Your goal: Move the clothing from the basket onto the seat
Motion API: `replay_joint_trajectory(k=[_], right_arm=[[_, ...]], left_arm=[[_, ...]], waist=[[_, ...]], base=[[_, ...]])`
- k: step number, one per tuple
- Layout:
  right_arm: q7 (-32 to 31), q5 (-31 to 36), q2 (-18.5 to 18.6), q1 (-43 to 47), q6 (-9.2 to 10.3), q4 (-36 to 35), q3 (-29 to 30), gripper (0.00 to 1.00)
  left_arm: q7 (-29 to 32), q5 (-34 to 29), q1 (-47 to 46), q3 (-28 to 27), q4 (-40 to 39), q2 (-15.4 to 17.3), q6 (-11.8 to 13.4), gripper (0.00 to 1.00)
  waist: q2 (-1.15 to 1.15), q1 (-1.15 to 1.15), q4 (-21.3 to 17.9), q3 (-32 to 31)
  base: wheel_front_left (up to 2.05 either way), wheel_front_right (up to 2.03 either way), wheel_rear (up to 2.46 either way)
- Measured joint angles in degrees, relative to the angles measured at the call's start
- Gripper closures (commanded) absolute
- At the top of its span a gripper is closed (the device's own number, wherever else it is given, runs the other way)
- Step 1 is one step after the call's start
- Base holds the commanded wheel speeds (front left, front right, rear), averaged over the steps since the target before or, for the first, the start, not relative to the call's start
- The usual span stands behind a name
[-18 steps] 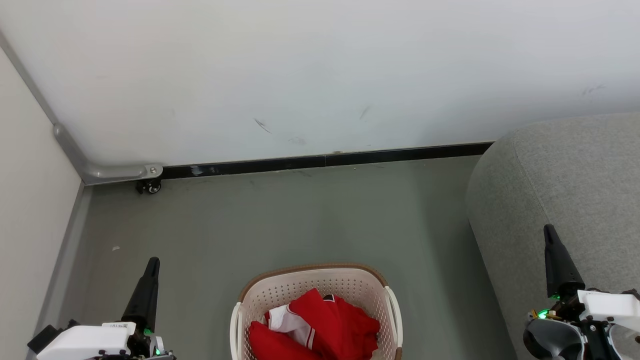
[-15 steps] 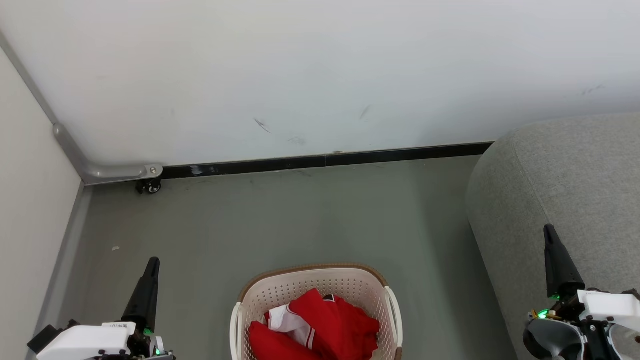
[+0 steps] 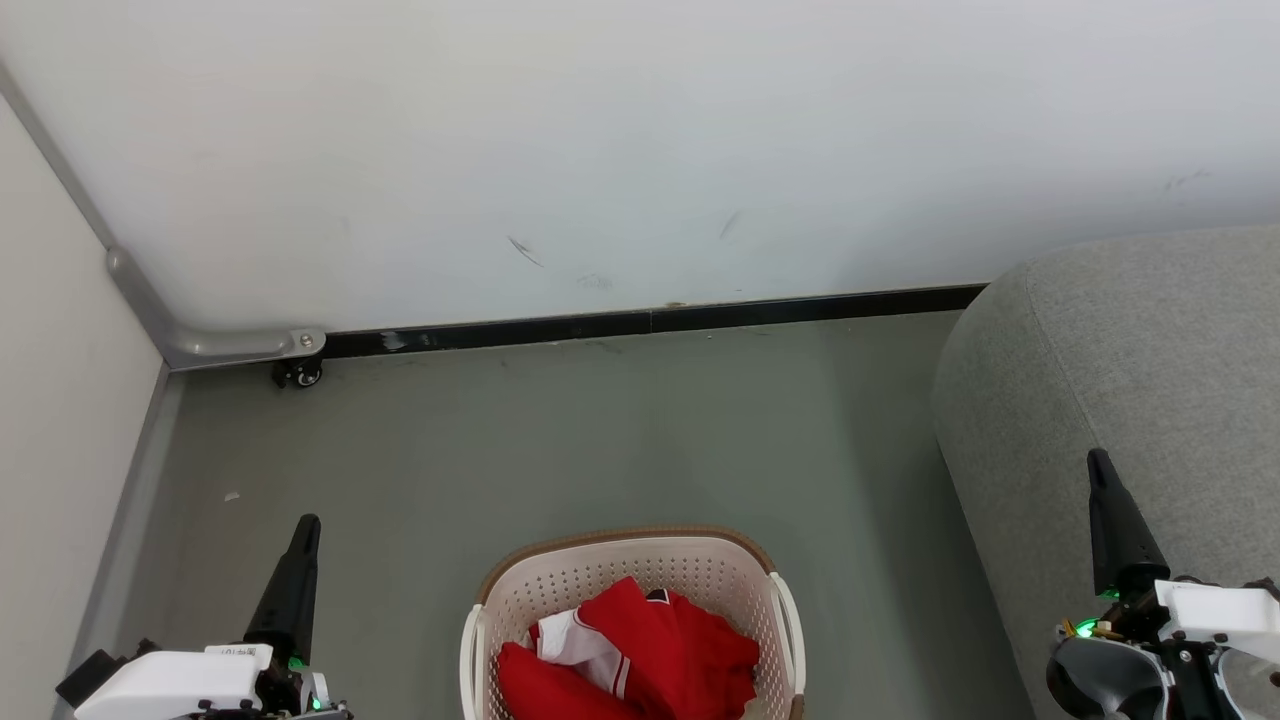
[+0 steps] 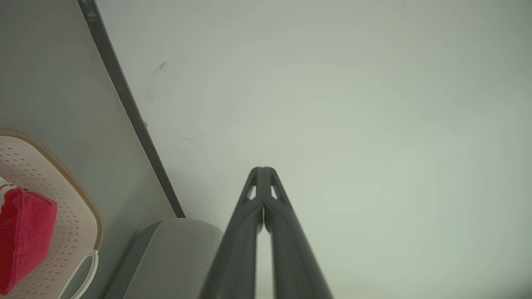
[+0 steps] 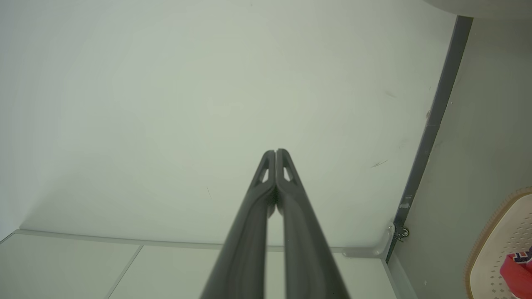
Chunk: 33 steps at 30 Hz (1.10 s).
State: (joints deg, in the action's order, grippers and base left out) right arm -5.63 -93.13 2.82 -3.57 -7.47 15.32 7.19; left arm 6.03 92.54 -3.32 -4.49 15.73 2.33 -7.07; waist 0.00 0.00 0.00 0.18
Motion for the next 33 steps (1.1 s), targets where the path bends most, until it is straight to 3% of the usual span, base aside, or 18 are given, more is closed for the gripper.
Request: replay_joint_trajectory(k=[11, 12, 15, 16, 17, 33], right_arm=[[0.0, 0.0, 0.0, 0.0, 0.00, 0.0, 0.0, 1.00], [0.0, 0.0, 0.0, 0.0, 0.00, 0.0, 0.0, 0.00], [0.0, -0.1, -0.5, 1.3, -0.01, 1.6, -0.1, 0.00], [0.0, -0.1, -0.8, 2.0, 0.00, 2.3, -0.2, 1.00], [0.0, -0.1, -1.0, 2.8, 0.00, 3.0, -0.2, 0.00], [2.2, 2.8, -1.2, 4.1, 0.00, 2.5, -2.4, 0.00]], left_arm=[[0.0, 0.0, 0.0, 0.0, 0.0, 0.0, 0.0, 1.00], [0.0, 0.0, 0.0, 0.0, 0.0, 0.0, 0.0, 0.00], [0.0, 0.0, 1.0, 0.1, 1.8, -0.6, 0.0, 0.00], [0.0, 0.0, 1.6, 0.2, 2.5, -0.9, 0.0, 1.00], [0.0, 0.0, 2.2, 0.3, 3.2, -1.1, 0.0, 0.00], [-2.8, -3.2, 3.2, 2.5, 2.1, -1.3, 0.0, 0.00]], waist=[[0.00, 0.00, 0.0, 0.0], [0.00, 0.00, 0.0, 0.0], [0.00, 0.00, 0.0, 0.0], [0.00, 0.00, 0.0, 0.0], [0.00, 0.00, 0.0, 0.0], [0.00, 0.00, 0.0, -0.1]], base=[[0.00, 0.00, 0.00], [0.00, 0.00, 0.00], [0.00, 0.00, 0.00], [0.00, 0.00, 0.00], [0.00, 0.00, 0.00], [0.00, 0.00, 0.00]])
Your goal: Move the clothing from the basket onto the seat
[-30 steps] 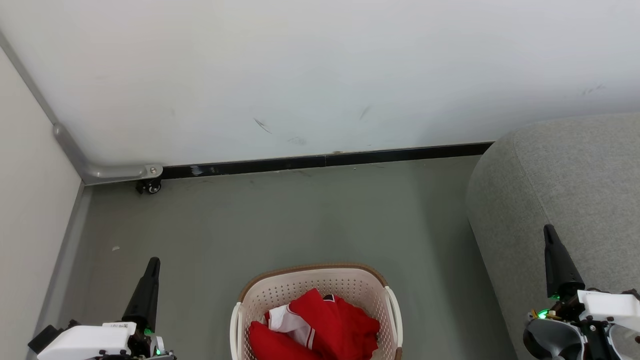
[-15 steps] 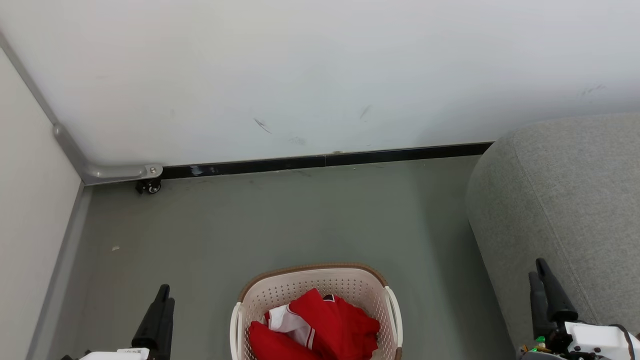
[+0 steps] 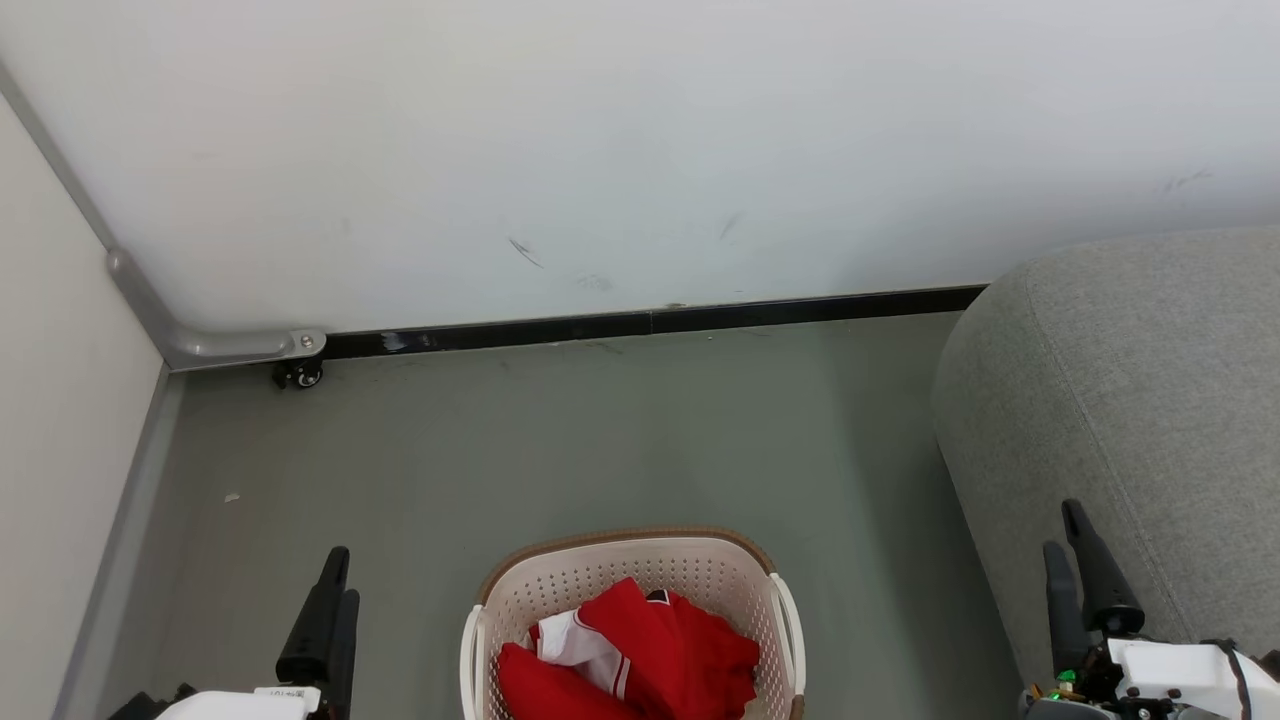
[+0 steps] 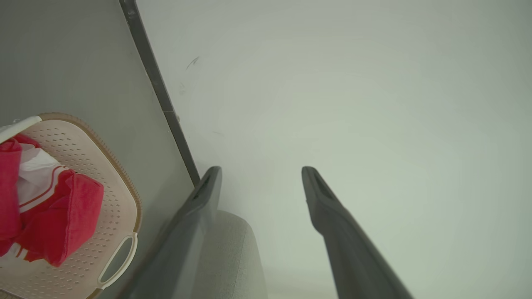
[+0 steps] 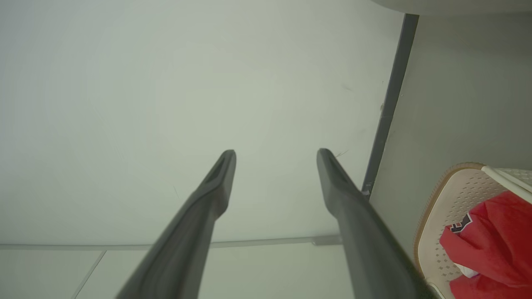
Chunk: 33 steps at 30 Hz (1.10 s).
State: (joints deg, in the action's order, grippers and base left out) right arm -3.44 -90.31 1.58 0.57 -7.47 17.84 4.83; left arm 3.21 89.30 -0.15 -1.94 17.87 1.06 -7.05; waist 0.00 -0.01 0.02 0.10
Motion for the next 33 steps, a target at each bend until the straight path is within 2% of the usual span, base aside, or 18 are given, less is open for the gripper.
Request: replay_joint_trajectory(k=[6, 15, 16, 17, 26, 33], right_arm=[[1.3, 2.8, 0.0, 0.0, 0.00, -0.7, -1.2, 0.00], [3.1, 10.1, 1.0, -0.4, 0.00, -1.2, -3.0, 0.00], [5.0, 19.1, 2.1, -0.6, 0.00, -1.5, -4.5, 0.00], [5.0, 20.1, 2.2, -0.7, 0.00, -1.5, -4.8, 0.00], [6.9, 29.3, 2.3, -0.9, 0.00, -1.7, -5.9, 0.00], [7.6, 37.3, 2.3, -0.9, 0.00, -1.7, -6.9, 0.00]], left_arm=[[-1.3, -2.7, 0.0, 1.1, -1.3, 0.0, 0.3, 0.00], [-2.9, -9.3, 0.0, 1.8, -3.4, 0.2, 1.0, 0.00], [-4.8, -19.4, 0.0, 3.4, -5.9, 0.9, 2.1, 0.00], [-5.0, -20.5, 0.0, 3.7, -6.2, 1.0, 2.1, 0.00], [-6.8, -30.9, 0.0, 6.3, -8.3, 1.5, 3.9, 0.00], [-8.2, -38.8, 0.0, 7.9, -9.6, 2.0, 5.1, 0.00]], waist=[[0.00, -0.08, 0.1, 0.0], [0.00, -0.50, 0.2, -0.2], [0.00, -0.91, 0.3, -0.5], [0.00, -0.93, 0.3, -0.5], [0.00, -0.97, 0.4, -0.7], [0.00, -0.67, 0.5, -0.6]], base=[[0.00, 0.00, 0.00], [0.00, 0.00, 0.00], [0.00, 0.00, 0.00], [0.00, 0.00, 0.00], [0.00, 0.00, 0.00], [0.00, 0.00, 0.00]])
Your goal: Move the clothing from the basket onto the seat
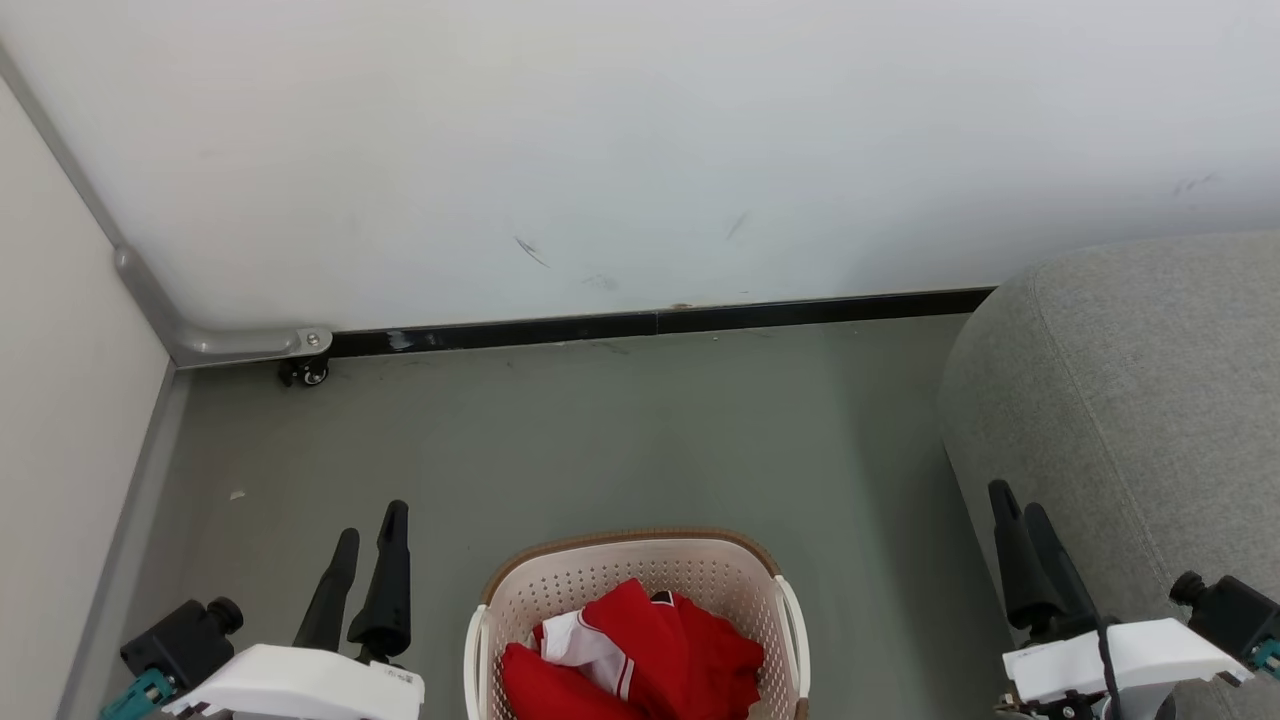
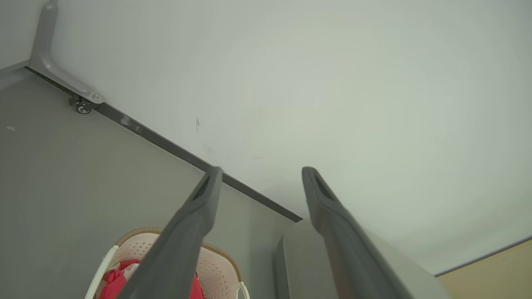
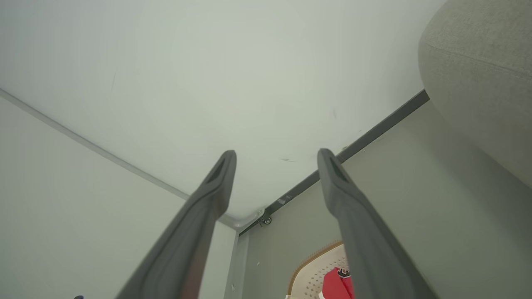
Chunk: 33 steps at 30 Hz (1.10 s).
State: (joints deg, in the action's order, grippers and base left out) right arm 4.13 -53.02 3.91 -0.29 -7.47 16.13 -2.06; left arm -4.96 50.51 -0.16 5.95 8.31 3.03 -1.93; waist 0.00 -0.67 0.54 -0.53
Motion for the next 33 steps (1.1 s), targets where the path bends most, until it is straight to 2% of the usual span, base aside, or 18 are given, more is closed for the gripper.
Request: replay_joint_trajectory(k=[8, 13, 18, 33], right_arm=[[0.9, 9.4, 0.0, 0.0, 0.00, 0.0, -0.3, 0.00], [0.9, 14.8, -0.2, 0.0, 0.00, 0.1, -0.7, 0.00], [1.0, 21.2, -0.3, 0.0, 0.00, 0.2, -1.2, 0.00], [2.3, 33.9, -0.7, 0.3, -0.01, 0.3, -2.0, 0.00]], left_arm=[[-1.5, -10.9, 0.0, 2.8, -1.2, 1.4, 1.7, 0.00], [-2.6, -16.8, 0.0, 4.4, -1.7, 1.9, 3.0, 0.00], [-3.7, -23.8, 0.1, 6.4, -2.0, 2.4, 4.3, 0.00], [-6.4, -35.9, 1.6, 8.4, -1.8, 2.6, 8.3, 0.00]], waist=[[0.00, 0.39, 0.1, 0.3], [0.00, 0.53, 0.1, 0.5], [0.00, 0.59, 0.3, 0.5], [0.00, 0.63, 0.7, -0.1]], base=[[0.00, 0.00, 0.00], [0.00, 0.00, 0.00], [0.00, 0.00, 0.00], [0.00, 0.00, 0.00]])
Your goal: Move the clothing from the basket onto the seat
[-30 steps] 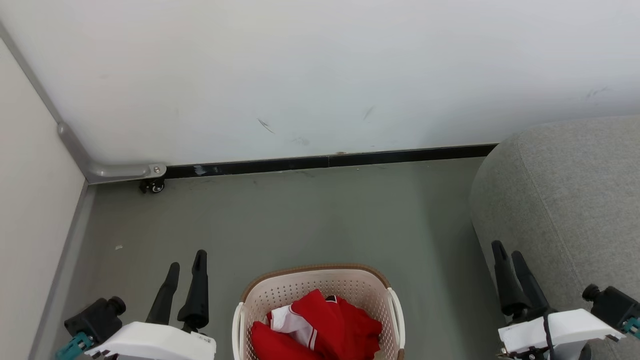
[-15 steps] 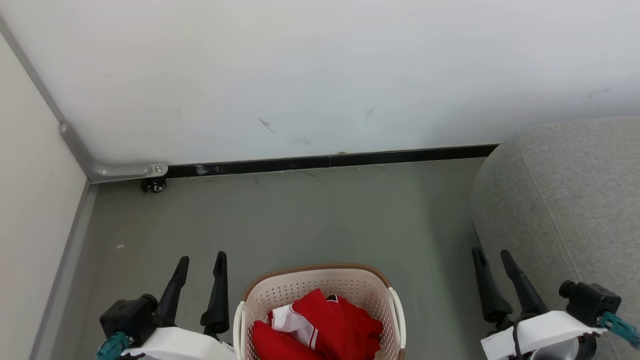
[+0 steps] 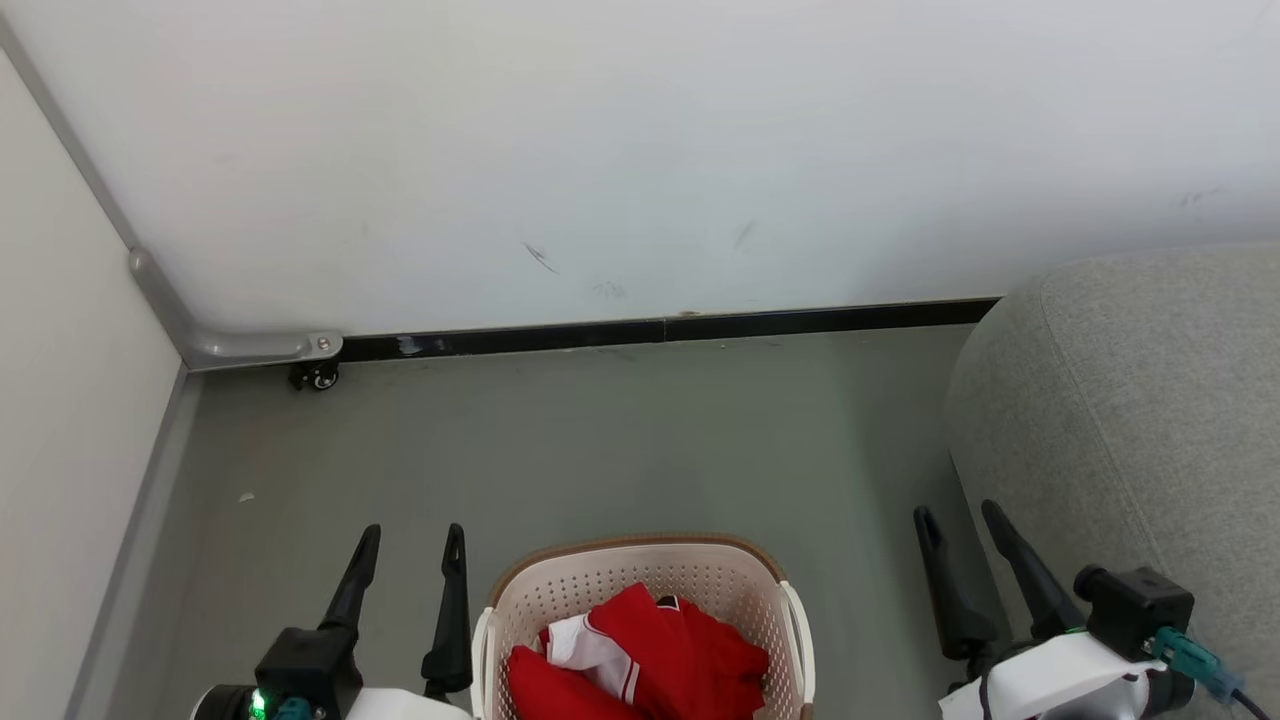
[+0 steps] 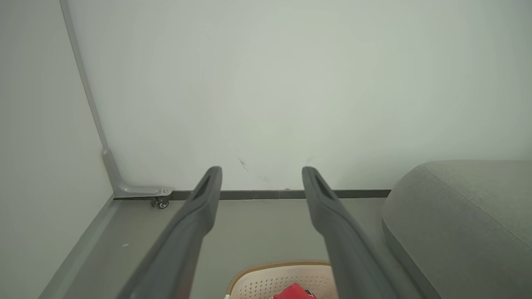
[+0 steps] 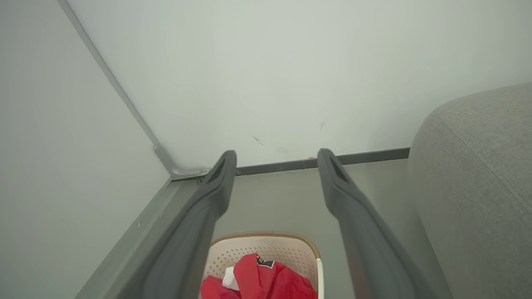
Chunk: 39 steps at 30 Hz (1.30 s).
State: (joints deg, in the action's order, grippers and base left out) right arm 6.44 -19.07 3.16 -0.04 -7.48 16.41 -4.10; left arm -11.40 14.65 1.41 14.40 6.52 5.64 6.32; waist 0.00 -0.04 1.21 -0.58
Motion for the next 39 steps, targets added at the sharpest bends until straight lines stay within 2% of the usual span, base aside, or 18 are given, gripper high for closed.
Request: replay_joint_trajectory(k=[15, 39], right_arm=[[1.5, 12.3, -0.1, 0.0, 0.00, -0.9, -1.6, 0.00], [1.5, 12.4, -0.4, 0.9, 0.00, -1.4, 0.1, 0.00]], left_arm=[[-3.0, -10.3, 0.9, 1.0, 0.2, 0.0, 3.3, 0.00], [-3.0, -9.2, 0.9, -1.6, 2.8, -0.7, 5.6, 0.00]], waist=[[0.00, 0.01, 0.2, -0.4], [0.00, 0.01, -0.2, -0.2]], base=[[0.00, 0.00, 0.00], [0.00, 0.00, 0.00]])
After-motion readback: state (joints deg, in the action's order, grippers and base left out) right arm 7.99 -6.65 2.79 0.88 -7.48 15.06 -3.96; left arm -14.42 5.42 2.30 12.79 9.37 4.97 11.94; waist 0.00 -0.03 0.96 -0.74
